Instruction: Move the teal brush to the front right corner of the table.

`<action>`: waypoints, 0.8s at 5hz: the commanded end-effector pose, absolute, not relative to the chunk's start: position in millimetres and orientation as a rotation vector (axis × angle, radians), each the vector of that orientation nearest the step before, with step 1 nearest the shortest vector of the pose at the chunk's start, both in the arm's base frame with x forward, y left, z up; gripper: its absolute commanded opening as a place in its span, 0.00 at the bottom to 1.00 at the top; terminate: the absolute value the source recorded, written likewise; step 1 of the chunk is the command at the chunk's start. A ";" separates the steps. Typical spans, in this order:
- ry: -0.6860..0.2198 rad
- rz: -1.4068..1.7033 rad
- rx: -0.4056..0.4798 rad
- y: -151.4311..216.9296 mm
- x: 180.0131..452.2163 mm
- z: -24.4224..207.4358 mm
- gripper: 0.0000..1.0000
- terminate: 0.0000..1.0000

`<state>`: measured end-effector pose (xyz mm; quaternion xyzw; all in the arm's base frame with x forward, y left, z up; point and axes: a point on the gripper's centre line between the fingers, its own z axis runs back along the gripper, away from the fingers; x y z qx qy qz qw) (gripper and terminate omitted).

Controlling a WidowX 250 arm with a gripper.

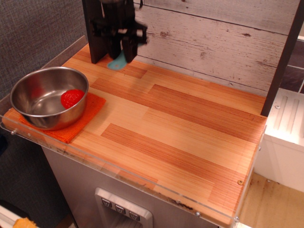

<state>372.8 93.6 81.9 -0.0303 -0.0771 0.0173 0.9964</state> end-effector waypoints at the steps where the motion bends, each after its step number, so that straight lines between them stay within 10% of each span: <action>1: -0.237 -0.140 -0.148 27.5 321.8 133.0 0.00 0.00; 4: -0.193 -0.122 -0.034 -37.8 263.9 93.4 0.00 0.00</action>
